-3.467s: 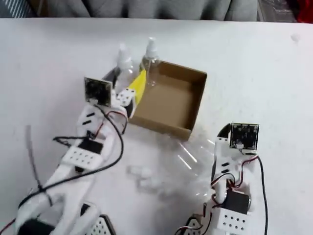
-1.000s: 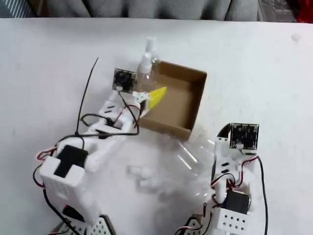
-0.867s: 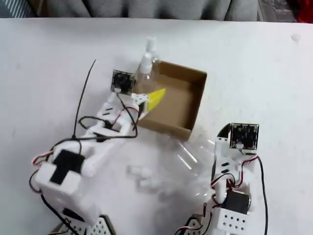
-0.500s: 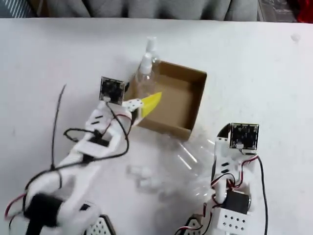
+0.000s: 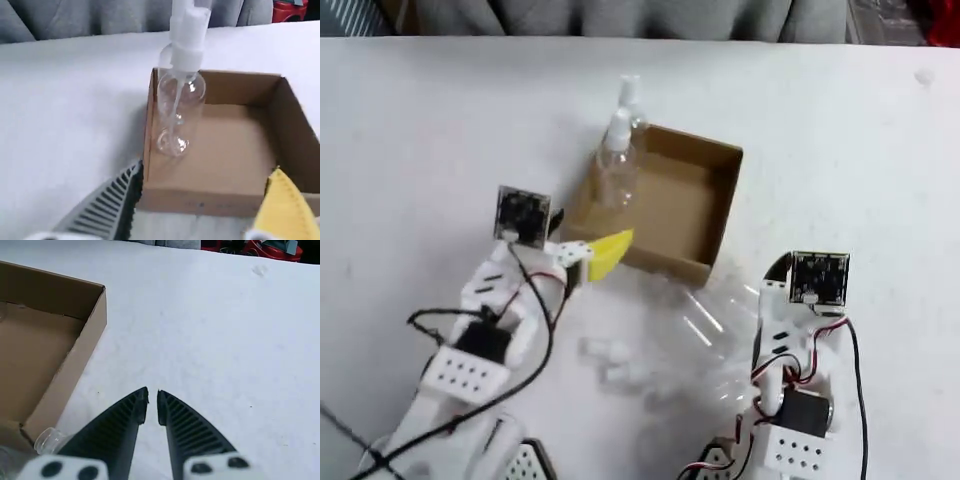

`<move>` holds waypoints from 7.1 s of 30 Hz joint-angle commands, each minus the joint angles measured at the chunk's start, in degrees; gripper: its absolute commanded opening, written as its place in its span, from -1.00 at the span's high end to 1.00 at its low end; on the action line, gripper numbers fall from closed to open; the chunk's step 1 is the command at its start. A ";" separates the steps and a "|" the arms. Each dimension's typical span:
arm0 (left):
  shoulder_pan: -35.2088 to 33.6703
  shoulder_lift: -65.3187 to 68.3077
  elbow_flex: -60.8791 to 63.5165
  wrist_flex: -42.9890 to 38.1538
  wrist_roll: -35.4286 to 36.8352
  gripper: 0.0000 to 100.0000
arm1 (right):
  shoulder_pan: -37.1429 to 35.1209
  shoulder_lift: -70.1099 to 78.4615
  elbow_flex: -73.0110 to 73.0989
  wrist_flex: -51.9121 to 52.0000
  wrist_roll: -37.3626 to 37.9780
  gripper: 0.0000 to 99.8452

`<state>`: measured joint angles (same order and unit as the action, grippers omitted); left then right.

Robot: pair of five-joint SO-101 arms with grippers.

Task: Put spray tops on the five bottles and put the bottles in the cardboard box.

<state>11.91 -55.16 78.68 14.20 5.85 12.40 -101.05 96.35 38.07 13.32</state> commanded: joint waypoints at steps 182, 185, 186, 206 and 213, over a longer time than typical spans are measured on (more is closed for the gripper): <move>-26.24 -32.75 18.64 25.41 -8.44 0.86 | -63.60 101.23 -58.02 20.62 10.64 0.69; -26.24 -32.75 18.64 25.32 -8.44 0.86 | -63.60 100.09 -58.29 21.41 10.64 0.87; -26.24 -32.75 18.64 25.32 -8.44 0.86 | -63.60 99.12 -58.29 21.93 10.64 0.94; -26.15 -32.75 18.64 25.14 -8.44 0.86 | -27.65 60.18 -65.76 52.88 14.68 0.97; -25.80 -32.92 18.64 25.49 -8.00 0.85 | -5.32 61.05 -54.24 41.80 17.67 0.97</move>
<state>-13.93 -86.73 97.58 41.27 -1.98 -0.88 -39.08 38.59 85.54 29.23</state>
